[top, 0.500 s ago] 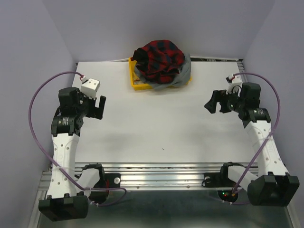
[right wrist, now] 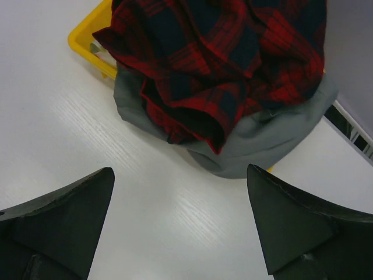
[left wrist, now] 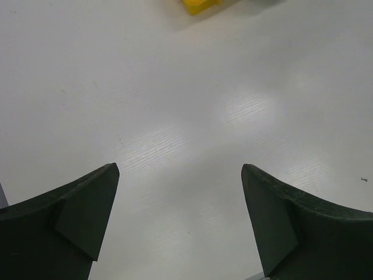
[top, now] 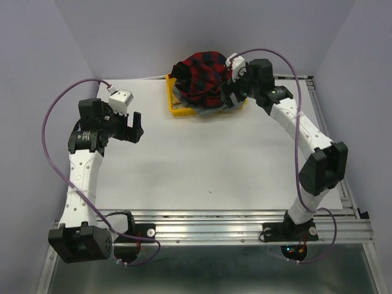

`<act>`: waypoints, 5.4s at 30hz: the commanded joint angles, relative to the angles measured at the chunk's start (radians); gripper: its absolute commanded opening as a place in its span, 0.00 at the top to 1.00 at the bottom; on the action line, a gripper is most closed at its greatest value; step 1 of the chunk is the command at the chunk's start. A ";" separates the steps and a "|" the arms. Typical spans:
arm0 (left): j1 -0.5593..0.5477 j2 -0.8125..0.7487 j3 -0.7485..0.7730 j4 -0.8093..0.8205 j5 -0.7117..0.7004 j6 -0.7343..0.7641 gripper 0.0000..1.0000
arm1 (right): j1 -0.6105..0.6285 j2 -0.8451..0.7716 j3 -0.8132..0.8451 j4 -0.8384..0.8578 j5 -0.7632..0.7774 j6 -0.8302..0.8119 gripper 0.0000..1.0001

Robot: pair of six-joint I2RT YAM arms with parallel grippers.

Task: Fold and stack the skirts
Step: Grab the skirt from the pile, then move the skirt to the center of the board, then flatten the skirt out

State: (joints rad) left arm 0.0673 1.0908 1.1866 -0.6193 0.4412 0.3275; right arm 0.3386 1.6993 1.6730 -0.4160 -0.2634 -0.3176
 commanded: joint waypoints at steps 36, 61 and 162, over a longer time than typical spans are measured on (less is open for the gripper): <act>0.000 -0.020 -0.041 0.136 -0.062 -0.128 0.04 | 0.162 0.332 0.684 0.411 0.543 -0.152 0.99; 0.000 -0.152 -0.065 0.196 0.120 0.025 0.07 | 0.162 -0.244 0.600 0.409 0.383 -0.025 0.99; -0.560 0.167 -0.027 -0.078 -0.004 0.217 0.06 | -0.195 -0.316 -0.604 -0.399 -0.332 -0.020 0.43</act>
State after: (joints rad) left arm -0.4683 1.3544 1.0836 -0.5766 0.3180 0.4973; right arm 0.0784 1.4452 1.1458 -0.9321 -0.6079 -0.4316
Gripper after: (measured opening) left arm 0.942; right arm 0.594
